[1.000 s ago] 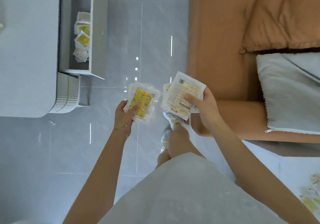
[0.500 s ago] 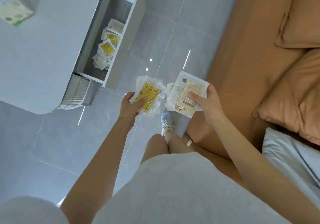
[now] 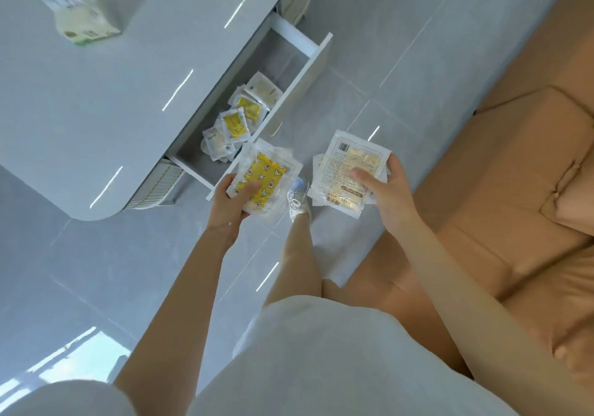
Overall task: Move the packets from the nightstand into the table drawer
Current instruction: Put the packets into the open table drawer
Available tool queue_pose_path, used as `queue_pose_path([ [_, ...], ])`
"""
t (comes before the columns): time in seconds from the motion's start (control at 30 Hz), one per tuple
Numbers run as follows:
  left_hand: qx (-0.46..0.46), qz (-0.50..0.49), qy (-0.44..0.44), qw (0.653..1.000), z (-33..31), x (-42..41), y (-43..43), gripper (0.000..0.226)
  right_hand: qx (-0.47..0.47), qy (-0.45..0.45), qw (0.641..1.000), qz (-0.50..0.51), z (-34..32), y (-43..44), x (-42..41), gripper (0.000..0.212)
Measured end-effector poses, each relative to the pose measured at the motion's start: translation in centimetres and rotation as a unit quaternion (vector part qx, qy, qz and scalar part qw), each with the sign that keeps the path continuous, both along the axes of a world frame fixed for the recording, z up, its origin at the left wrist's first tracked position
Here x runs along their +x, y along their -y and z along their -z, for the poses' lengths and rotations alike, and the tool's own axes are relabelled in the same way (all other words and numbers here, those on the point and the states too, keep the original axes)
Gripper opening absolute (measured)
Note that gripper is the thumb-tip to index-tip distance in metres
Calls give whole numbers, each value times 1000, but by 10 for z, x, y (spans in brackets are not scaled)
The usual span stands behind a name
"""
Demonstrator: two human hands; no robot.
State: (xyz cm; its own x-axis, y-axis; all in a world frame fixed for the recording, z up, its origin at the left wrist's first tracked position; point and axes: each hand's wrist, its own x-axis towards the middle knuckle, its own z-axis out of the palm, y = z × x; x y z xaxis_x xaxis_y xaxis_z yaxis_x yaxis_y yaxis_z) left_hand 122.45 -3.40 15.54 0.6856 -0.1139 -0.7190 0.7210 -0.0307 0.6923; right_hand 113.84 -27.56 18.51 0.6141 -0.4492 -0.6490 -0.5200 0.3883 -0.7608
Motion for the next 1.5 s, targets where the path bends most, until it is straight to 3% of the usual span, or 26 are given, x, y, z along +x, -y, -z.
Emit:
queue_pose_path([
  [0.23, 0, -32, -15, 999, 5, 95, 17, 10, 30, 12, 998, -62, -1, 39, 119, 24],
  [0.37, 5, -96, -41, 995, 13, 138, 33, 14, 42, 1, 994, -96, 9, 53, 185, 27],
  [0.5, 20, -164, -78, 983, 33, 158, 40, 33, 38, -33, 986, -156, 37, 60, 233, 27],
  [0.7, 13, -261, -125, 957, 72, 182, 41, 29, 49, -72, 969, -231, 81, 62, 289, 20],
  [0.97, 3, -339, -201, 919, 177, 194, 20, 53, 26, -125, 952, -279, 181, 48, 348, 17],
  [1.17, 49, -367, -185, 910, 274, 195, -9, 35, 19, -125, 958, -258, 287, 22, 384, 18],
  [1.27, 72, -368, -188, 908, 314, 195, -25, 38, 3, -131, 946, -295, 334, 5, 395, 16],
  [1.4, 83, -368, -210, 902, 354, 200, -45, 22, -33, -128, 939, -318, 379, -21, 401, 15],
  [1.5, 134, -338, -203, 909, 377, 201, -61, 35, -64, -139, 932, -329, 396, -37, 403, 15],
])
